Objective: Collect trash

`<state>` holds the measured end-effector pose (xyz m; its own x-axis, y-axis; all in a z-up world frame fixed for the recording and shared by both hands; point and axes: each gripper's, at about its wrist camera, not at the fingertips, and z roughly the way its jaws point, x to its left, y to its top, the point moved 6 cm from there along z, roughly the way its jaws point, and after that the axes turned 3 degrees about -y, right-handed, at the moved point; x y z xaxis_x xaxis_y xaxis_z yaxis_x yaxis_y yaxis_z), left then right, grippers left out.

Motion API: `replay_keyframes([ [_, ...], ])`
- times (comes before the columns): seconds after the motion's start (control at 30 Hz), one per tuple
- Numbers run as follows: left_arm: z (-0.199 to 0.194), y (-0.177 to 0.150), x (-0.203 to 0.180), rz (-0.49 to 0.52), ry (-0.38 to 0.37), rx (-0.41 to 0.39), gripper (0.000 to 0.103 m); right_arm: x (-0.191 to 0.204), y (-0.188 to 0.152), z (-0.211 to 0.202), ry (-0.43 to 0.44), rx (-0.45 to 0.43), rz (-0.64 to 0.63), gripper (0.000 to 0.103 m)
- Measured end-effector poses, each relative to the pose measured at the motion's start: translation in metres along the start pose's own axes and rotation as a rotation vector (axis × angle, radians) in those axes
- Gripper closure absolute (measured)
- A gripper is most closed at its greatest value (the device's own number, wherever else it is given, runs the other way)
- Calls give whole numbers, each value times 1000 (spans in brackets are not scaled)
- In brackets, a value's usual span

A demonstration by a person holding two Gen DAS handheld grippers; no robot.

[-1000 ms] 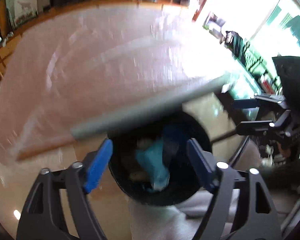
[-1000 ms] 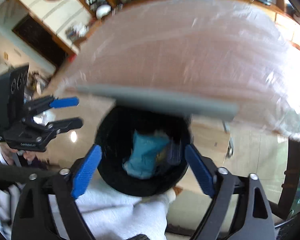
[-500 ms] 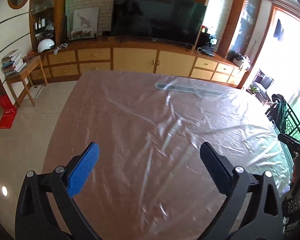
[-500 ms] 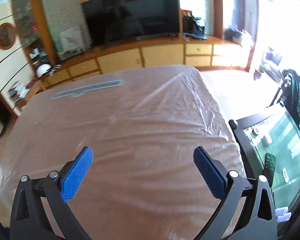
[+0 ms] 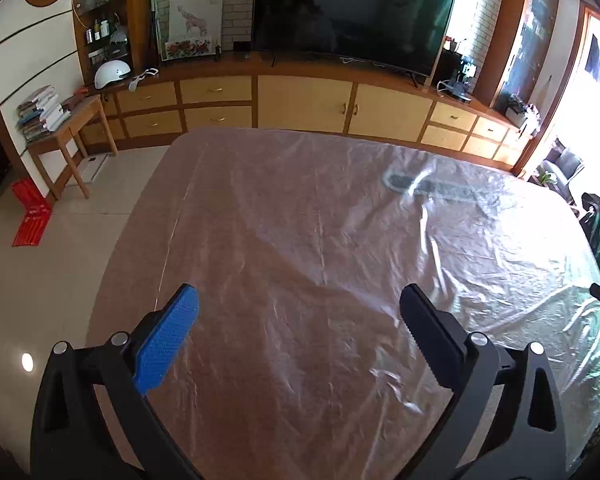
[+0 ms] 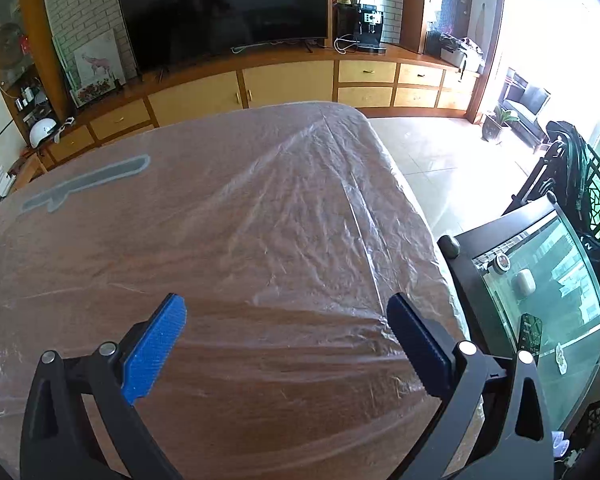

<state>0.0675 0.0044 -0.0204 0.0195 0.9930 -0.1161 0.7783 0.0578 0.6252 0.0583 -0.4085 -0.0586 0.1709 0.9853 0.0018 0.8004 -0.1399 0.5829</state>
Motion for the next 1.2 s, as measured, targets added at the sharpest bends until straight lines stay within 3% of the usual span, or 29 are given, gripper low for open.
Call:
replay_keyframes([
  [0.2,17,-5,1,-13,39,35,2,11,-4,1,-20,-14,-40,4],
  [0.3,23,-7,5,-1,93,51,2,11,-3,1,-24,-13,-40,4],
  [1.2,25,-3,6,0,86,55,1,14,-5,-2,-25,-13,-42,4],
])
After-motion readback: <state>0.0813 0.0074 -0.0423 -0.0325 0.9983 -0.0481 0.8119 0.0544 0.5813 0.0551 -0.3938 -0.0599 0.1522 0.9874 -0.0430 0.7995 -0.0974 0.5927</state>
